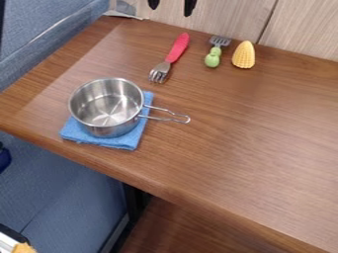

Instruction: Moved the pot in the upper left corner of the table

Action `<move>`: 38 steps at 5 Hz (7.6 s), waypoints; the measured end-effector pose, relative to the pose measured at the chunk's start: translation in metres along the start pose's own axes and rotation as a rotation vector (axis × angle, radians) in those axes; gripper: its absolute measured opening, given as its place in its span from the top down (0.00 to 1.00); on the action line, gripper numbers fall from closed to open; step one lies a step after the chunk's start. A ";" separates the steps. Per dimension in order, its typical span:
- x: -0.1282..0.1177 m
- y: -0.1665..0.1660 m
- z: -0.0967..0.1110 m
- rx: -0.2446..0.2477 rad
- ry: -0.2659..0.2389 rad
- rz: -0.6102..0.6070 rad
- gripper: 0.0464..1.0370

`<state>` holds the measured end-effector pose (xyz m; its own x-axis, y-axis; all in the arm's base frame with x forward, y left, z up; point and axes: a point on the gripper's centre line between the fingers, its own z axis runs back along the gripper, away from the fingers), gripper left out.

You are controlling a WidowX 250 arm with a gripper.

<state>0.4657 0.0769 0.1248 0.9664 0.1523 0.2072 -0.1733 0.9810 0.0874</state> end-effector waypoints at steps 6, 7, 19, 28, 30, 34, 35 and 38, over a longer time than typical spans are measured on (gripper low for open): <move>-0.080 0.037 0.006 -0.069 0.001 -0.001 0.04; -0.106 0.045 0.009 -0.064 0.007 -0.029 0.04; -0.185 0.078 -0.037 -0.057 0.201 -0.051 0.96; -0.016 0.117 -0.068 -0.174 0.054 0.108 0.96; -0.019 0.111 -0.076 -0.158 0.066 0.087 0.96; -0.022 0.113 -0.084 -0.091 0.131 0.119 0.16; -0.023 0.110 -0.084 -0.076 0.136 0.119 0.01; -0.029 0.110 -0.033 -0.088 0.028 0.128 0.04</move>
<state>0.4254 0.1846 0.0960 0.9424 0.2793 0.1839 -0.2798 0.9598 -0.0242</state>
